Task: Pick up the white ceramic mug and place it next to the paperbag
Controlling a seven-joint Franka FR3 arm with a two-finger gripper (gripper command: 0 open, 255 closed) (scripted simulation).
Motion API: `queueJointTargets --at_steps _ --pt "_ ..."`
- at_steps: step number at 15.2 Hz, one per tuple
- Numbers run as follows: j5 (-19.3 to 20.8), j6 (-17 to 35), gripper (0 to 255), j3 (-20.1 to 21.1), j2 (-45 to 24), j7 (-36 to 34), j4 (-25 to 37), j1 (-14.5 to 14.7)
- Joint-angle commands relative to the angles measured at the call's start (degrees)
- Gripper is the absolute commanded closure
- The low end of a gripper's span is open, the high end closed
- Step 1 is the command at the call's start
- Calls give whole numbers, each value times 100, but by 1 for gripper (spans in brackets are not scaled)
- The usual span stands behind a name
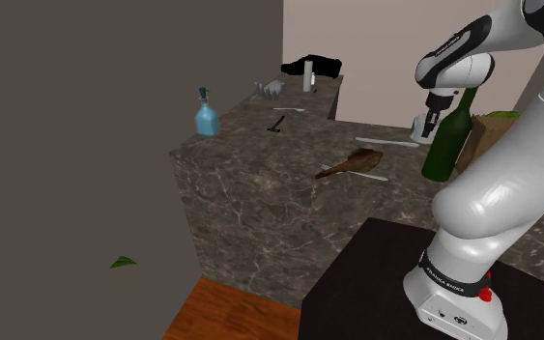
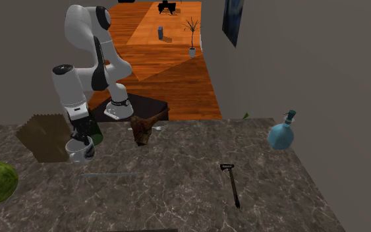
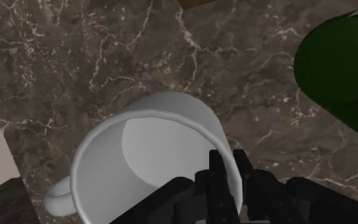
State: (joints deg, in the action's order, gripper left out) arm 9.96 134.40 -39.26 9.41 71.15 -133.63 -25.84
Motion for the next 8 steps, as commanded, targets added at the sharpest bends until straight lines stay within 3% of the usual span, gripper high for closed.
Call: queueJointTargets --at_steps 1,8 --pt "-111 97 255 -41 -235 37 -514 37" --pt "-105 96 255 -67 -232 33 -514 63"
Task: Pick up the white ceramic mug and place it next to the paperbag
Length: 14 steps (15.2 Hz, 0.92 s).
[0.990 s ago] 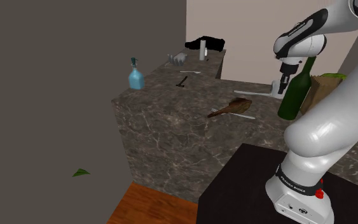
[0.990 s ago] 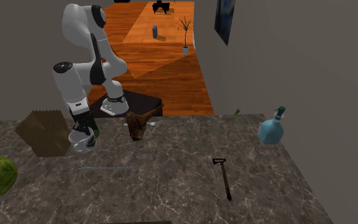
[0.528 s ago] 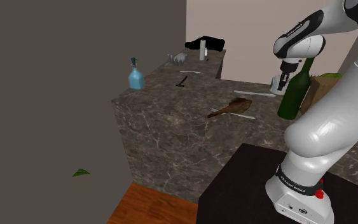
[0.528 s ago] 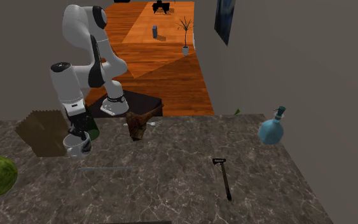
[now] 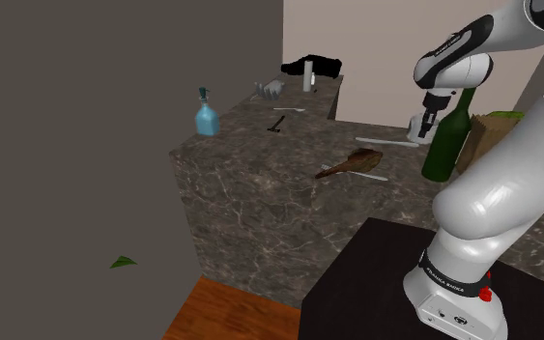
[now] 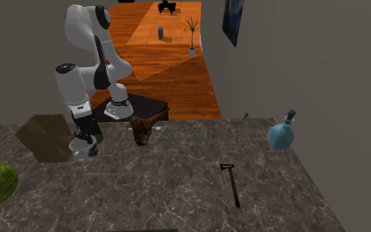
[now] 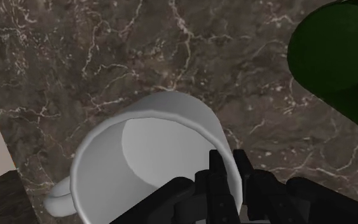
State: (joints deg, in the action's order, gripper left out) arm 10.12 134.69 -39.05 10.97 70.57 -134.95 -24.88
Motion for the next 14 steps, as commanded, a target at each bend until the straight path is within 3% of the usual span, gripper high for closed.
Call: queueJointTargets --at_steps 1,2,5,11,14 --pt "-113 66 255 -123 -385 86 -382 2" --pt "-194 97 0 -105 -486 65 -331 58" --pt "-233 377 0 -218 -551 222 -539 19" --pt "221 -757 0 51 198 -182 -66 -48" --pt "220 -756 0 53 197 -182 -66 -51"
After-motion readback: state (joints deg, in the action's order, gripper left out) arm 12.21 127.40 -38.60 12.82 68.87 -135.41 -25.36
